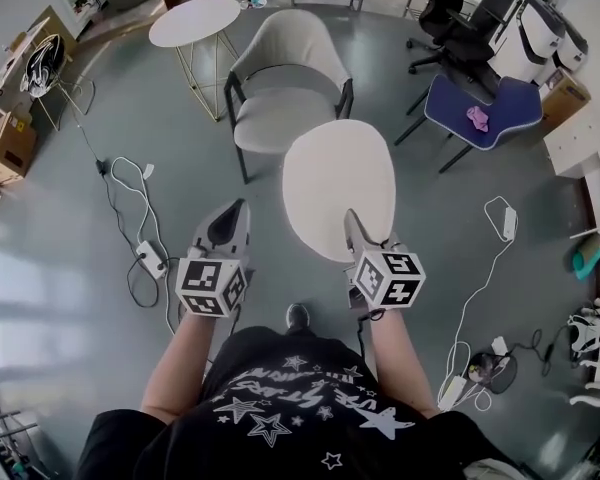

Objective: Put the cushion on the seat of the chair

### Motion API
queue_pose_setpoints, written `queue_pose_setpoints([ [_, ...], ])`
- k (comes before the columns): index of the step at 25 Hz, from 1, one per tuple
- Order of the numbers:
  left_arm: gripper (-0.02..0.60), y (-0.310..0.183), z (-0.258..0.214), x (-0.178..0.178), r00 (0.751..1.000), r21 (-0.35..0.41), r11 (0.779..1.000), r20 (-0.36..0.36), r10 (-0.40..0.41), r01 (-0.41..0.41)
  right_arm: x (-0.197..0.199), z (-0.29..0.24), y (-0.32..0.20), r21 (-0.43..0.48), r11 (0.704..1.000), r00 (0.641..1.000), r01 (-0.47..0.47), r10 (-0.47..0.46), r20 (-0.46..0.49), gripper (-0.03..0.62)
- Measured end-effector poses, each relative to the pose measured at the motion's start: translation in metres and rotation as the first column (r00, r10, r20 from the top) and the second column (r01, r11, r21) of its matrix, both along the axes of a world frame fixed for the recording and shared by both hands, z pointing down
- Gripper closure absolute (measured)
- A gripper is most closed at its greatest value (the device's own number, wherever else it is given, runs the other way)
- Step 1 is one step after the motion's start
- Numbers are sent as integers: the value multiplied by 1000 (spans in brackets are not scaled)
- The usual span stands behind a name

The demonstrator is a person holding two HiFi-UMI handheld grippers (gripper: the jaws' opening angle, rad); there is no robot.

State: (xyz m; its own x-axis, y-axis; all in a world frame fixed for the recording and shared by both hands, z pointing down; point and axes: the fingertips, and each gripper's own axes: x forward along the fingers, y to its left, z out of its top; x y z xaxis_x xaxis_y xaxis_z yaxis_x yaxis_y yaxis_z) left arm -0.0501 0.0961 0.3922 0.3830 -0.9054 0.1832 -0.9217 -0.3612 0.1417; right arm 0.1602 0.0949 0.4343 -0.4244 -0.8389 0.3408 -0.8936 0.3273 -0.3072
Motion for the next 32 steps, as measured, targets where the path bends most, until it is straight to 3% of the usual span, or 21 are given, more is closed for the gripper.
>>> queue_pose_setpoints([
  [4,574,-19,-5,4,999,11,999,-7,-33,33,7,5,-22,-12,1000,1000,12,-11,13,530],
  [12,574,-58,6,-14,1000,-17,1000,13,-25,25,-11,18,-61,-50,999,999,13,-11,31,530],
  [23,574,-182,29,-46,998,-51,997,-16,52,-53,-32,22,-167,-62,995,997,-77,76,-18,530],
  [32,574,-269,39,-83,995,-93,991,-19,97,-98,-71,25,-244,-111,986,992,-122,120,-24,530],
])
